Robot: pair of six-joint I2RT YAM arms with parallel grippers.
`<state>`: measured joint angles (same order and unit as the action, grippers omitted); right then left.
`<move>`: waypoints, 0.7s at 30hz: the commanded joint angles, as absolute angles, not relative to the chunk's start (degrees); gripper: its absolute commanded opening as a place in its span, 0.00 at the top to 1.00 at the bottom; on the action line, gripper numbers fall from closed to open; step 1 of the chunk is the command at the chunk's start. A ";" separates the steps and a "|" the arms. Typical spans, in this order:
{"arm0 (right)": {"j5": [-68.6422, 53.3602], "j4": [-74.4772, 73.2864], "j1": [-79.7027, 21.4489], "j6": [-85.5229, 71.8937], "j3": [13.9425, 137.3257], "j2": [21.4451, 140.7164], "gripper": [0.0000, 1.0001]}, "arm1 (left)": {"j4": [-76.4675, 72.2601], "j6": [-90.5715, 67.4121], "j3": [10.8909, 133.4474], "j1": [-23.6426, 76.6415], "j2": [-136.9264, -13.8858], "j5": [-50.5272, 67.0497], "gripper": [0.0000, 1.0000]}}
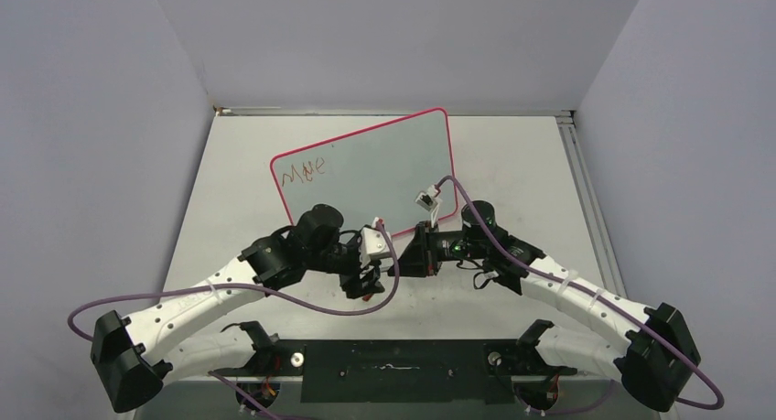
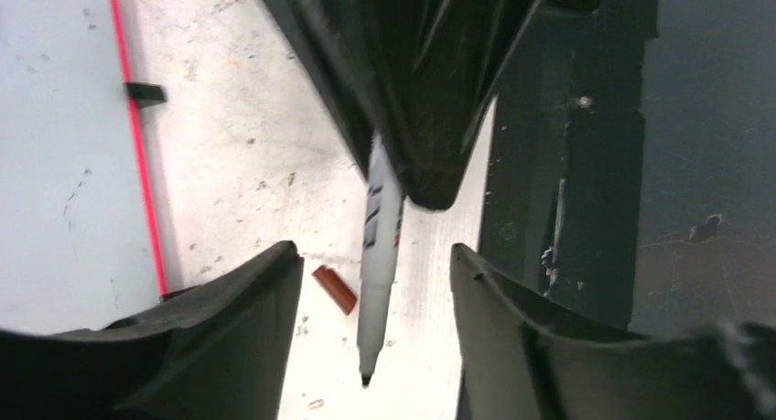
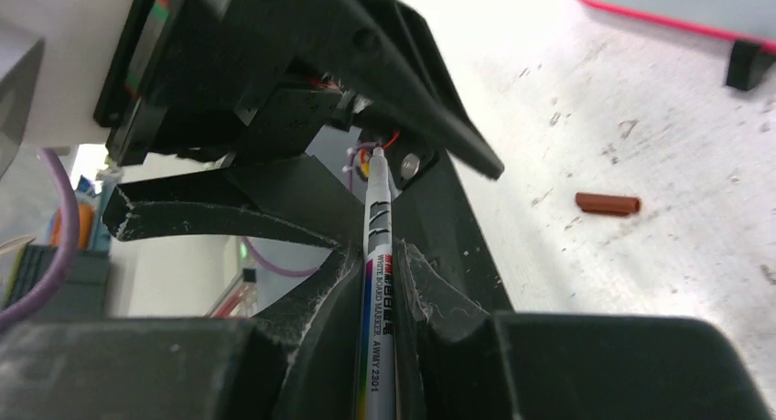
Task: Write a sentence on the whiteboard
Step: Adjust the whiteboard marker.
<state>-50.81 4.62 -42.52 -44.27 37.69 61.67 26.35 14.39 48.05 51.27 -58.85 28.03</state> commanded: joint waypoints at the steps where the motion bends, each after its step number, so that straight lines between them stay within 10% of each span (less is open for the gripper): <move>1: -40.53 3.51 -42.76 -38.98 39.40 56.68 0.95 | 22.86 11.76 51.52 47.29 -55.64 26.33 0.25; 4: -30.95 -2.38 -42.68 -34.93 40.73 53.95 0.95 | 20.88 9.11 52.61 41.24 -52.06 27.25 0.12; 21: -6.25 -2.13 -47.56 -20.42 47.02 53.98 0.95 | 14.56 -11.67 63.69 -1.21 -54.29 32.85 0.10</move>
